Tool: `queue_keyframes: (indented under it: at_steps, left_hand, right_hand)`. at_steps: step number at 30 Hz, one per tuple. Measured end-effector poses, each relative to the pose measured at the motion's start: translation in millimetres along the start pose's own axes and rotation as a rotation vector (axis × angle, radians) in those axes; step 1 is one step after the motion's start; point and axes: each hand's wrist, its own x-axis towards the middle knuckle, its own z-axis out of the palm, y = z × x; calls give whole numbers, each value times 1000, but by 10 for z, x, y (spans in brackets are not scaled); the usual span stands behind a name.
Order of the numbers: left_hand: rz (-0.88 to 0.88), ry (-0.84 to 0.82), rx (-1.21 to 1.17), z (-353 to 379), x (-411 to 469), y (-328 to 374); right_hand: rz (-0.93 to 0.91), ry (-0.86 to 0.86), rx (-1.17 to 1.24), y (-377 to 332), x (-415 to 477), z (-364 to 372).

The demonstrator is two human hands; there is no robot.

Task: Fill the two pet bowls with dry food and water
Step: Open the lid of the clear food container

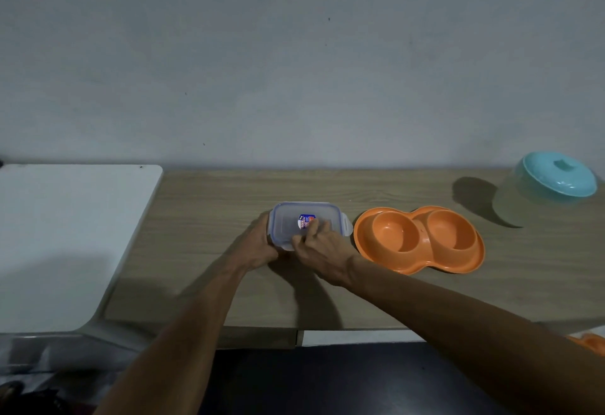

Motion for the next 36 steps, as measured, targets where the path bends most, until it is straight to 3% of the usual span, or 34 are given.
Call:
queue_keyframes:
  at_steps: [6,11,17,23,31,36]
  left_hand:
    - [-39,-12,120,27,137,-242]
    - [-282,-2,-33,4,30,-176]
    - [-269,-15,-107,19,55,-215]
    - [-239,-7,-99,17,93,-341]
    - [-183,17,-83,39,98,-342]
    - [-178,17,-79,34,97,-298]
  right_hand:
    - [-16,108,-29,234,-92,-356]
    - [8,187,-2,489,33,-492]
    - [192,266,55,900,480,-392]
    - [360,214,221,1229,973,-180]
    - [446,144,401,1425,1380,146]
    - [490,304,411,1468,1436,115]
